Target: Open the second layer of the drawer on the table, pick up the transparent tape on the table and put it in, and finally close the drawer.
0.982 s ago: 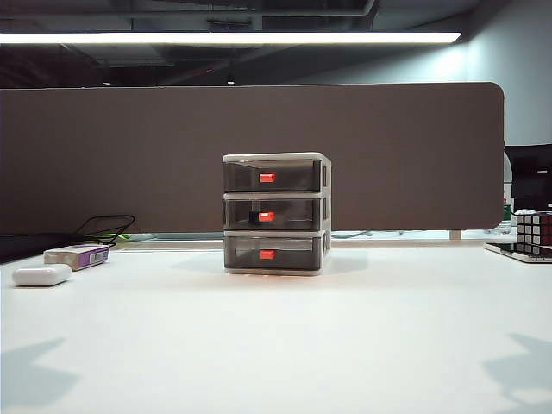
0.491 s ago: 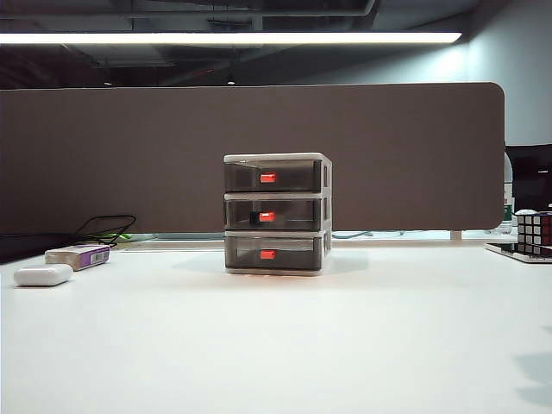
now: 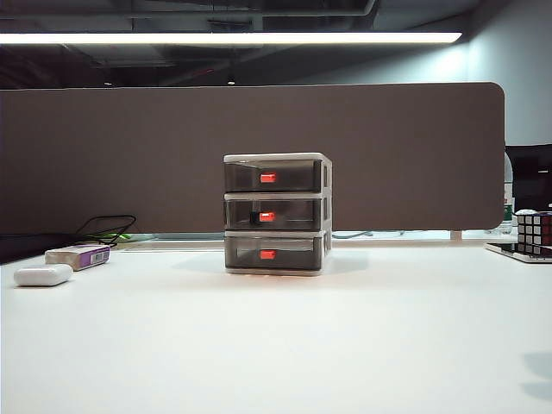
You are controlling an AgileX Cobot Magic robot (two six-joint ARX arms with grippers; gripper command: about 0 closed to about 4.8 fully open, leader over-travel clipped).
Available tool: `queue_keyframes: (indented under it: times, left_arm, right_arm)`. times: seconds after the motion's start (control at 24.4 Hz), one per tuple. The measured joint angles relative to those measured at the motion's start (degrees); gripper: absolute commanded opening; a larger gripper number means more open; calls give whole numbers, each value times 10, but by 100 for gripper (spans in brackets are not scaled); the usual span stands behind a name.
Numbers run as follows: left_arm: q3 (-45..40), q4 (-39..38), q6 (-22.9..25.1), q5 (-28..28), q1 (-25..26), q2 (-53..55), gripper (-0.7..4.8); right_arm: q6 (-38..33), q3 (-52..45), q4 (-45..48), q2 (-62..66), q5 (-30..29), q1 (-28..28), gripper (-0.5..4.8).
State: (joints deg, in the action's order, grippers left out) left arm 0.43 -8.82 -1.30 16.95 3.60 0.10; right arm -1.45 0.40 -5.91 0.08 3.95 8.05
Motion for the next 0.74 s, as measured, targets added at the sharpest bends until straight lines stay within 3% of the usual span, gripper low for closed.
queue_keyframes:
  times: [0.12, 0.74]
  left_arm:
    - [0, 0, -20, 0, 0, 0, -4]
    - [0, 0, -20, 0, 0, 0, -4]
  right_arm:
    - [0, 0, 0, 0, 0, 0, -4]
    - [0, 0, 0, 0, 0, 0, -4]
